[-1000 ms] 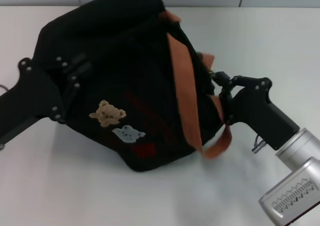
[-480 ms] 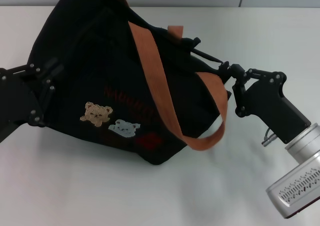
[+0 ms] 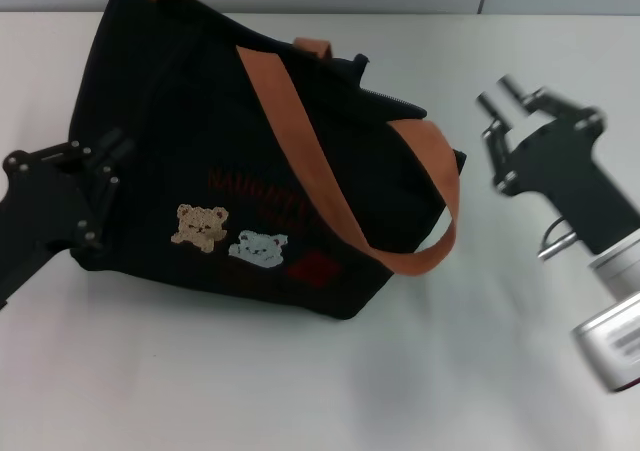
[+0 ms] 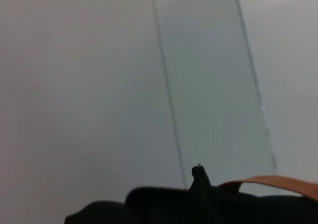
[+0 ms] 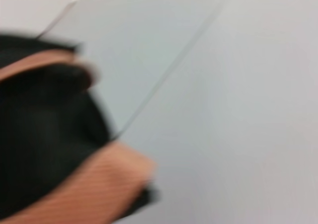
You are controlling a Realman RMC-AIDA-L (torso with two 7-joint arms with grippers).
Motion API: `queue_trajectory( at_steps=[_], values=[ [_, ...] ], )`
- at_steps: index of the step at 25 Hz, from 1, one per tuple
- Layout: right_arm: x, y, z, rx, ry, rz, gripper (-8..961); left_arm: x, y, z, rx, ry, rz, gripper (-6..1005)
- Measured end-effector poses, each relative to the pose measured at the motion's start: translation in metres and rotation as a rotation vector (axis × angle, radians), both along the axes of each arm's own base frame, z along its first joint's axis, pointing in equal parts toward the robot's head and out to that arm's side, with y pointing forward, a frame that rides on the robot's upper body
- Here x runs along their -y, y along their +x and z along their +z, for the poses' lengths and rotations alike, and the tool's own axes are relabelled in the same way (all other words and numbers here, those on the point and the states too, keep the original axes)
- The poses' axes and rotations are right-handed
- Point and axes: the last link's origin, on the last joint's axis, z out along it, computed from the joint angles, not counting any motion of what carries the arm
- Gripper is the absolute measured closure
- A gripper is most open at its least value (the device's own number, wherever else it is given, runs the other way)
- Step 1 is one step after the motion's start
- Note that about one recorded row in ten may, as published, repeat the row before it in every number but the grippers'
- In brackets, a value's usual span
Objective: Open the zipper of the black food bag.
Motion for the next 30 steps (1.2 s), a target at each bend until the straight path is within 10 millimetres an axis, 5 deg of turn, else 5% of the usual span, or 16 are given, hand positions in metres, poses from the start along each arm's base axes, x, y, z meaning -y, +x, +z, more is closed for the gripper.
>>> queue_trajectory(
  at_steps=[8,9,16,21,25,30],
  values=[
    [-0.010,0.019,0.046,-0.445,-0.077,-0.089,717,-0.013,0.000,-0.027,0.071,0.009,0.146,925],
    [-0.014,0.025,0.054,-0.529,-0.113,-0.113,678,-0.024,0.012,-0.046,0.098,-0.020,0.174,924],
    [-0.013,0.035,0.068,-0.639,-0.166,-0.135,414,-0.037,0.033,-0.071,0.158,-0.100,0.206,867],
    [0.006,0.038,0.079,-0.673,-0.284,-0.073,201,-0.016,0.021,-0.037,0.254,-0.083,0.136,778],
    [0.024,0.029,0.085,-0.576,-0.607,0.028,201,0.005,0.006,-0.002,0.250,-0.137,0.071,707],
    [0.055,0.009,0.083,-0.345,-1.077,0.223,201,0.033,0.001,0.023,0.131,-0.314,-0.063,423]
  ],
)
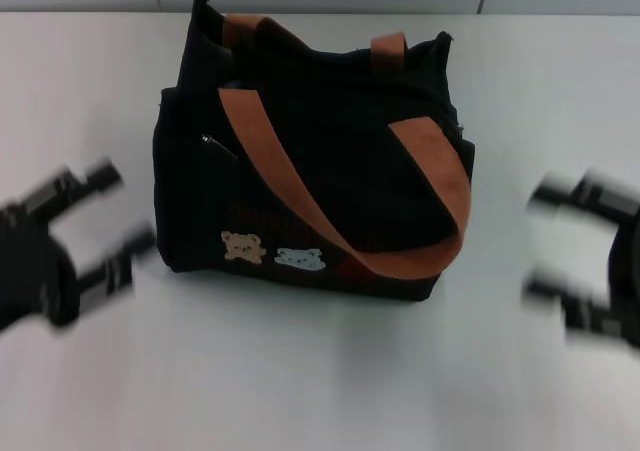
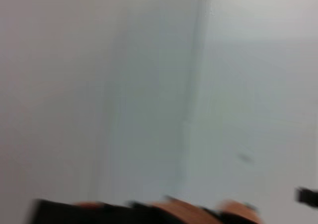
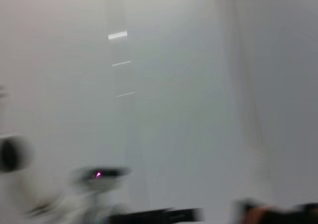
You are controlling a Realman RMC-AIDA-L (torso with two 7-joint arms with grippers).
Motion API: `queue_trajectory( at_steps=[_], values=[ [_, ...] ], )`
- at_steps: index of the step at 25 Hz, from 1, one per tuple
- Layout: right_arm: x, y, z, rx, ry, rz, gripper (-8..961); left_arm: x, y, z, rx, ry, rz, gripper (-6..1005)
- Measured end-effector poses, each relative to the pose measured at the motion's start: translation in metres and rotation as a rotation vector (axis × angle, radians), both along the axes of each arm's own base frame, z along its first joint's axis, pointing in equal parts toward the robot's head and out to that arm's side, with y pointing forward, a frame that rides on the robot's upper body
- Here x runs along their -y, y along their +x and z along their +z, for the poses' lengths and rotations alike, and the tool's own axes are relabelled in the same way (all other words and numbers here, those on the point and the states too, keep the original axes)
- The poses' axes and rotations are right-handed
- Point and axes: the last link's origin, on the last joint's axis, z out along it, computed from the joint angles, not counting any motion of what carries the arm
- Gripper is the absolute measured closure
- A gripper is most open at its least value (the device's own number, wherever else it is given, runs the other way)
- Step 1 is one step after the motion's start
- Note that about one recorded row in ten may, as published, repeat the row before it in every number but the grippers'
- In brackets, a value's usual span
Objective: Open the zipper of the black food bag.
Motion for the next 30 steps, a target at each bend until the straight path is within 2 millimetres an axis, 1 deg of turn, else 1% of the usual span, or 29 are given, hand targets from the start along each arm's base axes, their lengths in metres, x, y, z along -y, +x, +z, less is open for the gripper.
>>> queue_trajectory(
  at_steps=[1,2,3,4,5,8,9,14,30],
  values=[
    [0.003,-0.002,-0.002,0.015,-0.040,0.035,201,0.013,-0.002,0.002,-0.064,-0.083,-0.081,378],
    [0.003,-0.002,-0.002,0.015,-0.040,0.035,201,0.013,-0.002,0.002,-0.064,-0.083,-0.081,332],
    [0.004,-0.004,-0.004,0.028,-0.067,0.059,201,0.017,-0.002,0.003,-0.087,-0.117,-0.107,287],
    [0.005,-0.008,-0.012,0.045,-0.102,0.087,201,0.023,-0.003,0.001,-0.113,-0.169,-0.135,241],
    [0.005,-0.008,-0.012,0.045,-0.102,0.087,201,0.023,-0.003,0.001,-0.113,-0.169,-0.135,215],
    [0.004,-0.012,-0.021,0.061,-0.117,0.095,201,0.024,-0.002,-0.004,-0.132,-0.209,-0.156,137],
    [0.003,-0.013,-0.025,0.066,-0.122,0.096,201,0.022,0.000,-0.007,-0.139,-0.224,-0.166,137],
    [0.002,-0.015,-0.028,0.076,-0.132,0.100,201,0.019,0.003,-0.010,-0.134,-0.232,-0.171,139],
    [0.003,-0.015,-0.028,0.067,-0.137,0.100,201,0.016,0.008,-0.013,-0.112,-0.235,-0.180,140]
  ],
)
